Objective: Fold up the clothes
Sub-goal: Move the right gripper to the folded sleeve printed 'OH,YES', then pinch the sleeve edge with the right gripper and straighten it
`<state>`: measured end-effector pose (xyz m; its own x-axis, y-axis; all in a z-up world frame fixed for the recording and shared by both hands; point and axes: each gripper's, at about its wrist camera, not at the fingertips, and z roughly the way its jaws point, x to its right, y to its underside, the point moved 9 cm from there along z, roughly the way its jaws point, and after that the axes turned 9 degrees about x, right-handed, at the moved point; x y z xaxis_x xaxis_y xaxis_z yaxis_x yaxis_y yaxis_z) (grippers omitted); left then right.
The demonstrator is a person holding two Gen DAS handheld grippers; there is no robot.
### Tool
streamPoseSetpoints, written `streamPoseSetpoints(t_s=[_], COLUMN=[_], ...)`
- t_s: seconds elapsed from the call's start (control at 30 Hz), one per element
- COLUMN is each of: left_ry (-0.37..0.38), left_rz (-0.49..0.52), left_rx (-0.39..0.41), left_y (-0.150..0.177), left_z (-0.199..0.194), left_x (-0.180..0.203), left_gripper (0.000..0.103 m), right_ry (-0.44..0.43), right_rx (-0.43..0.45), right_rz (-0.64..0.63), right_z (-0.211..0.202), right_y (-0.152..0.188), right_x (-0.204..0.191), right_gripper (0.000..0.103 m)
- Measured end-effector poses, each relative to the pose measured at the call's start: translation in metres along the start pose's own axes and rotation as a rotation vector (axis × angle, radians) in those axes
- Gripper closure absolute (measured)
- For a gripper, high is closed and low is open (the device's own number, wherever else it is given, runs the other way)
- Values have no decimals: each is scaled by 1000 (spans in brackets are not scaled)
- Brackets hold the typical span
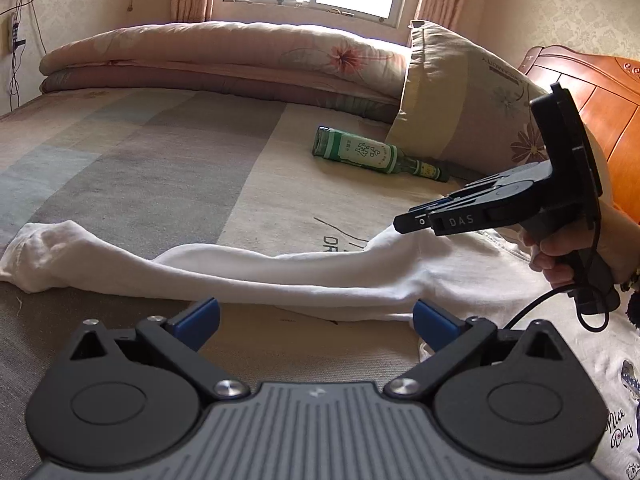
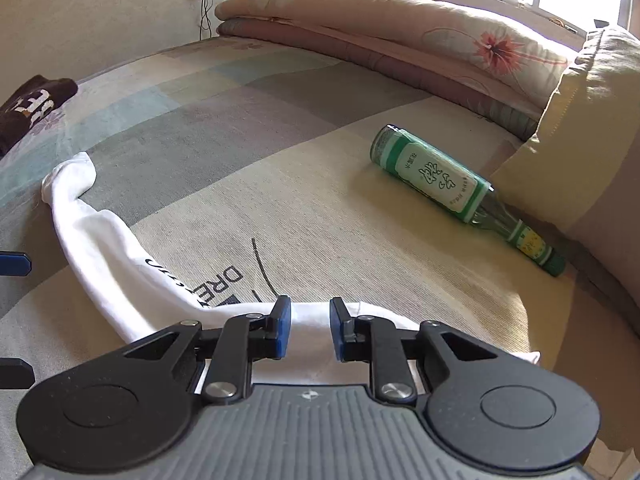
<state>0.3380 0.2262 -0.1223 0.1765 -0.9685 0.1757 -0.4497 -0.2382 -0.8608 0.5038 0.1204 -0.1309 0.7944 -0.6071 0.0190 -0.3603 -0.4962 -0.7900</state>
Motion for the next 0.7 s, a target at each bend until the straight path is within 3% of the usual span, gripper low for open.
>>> streamPoseSetpoints(t_s=[0.17, 0.4, 0.63, 0.7], left_ry=[37, 92, 91, 88], left_rz=[-9, 28, 26, 29], left_rx=[-11, -7, -21, -24], left_y=[1, 5, 7, 8], left_z=[4, 6, 11, 12], left_x=[4, 16, 17, 18], left_gripper=[1, 1, 1, 1], right_ry=[-72, -133, -117, -105], right_rx=[-1, -70, -77, -69], right_rz=[-61, -158, -329, -432], right_z=[13, 14, 9, 10], right_y=[-5, 19, 32, 30], right_x=[-17, -31, -44, -51], right_gripper=[77, 77, 77, 71])
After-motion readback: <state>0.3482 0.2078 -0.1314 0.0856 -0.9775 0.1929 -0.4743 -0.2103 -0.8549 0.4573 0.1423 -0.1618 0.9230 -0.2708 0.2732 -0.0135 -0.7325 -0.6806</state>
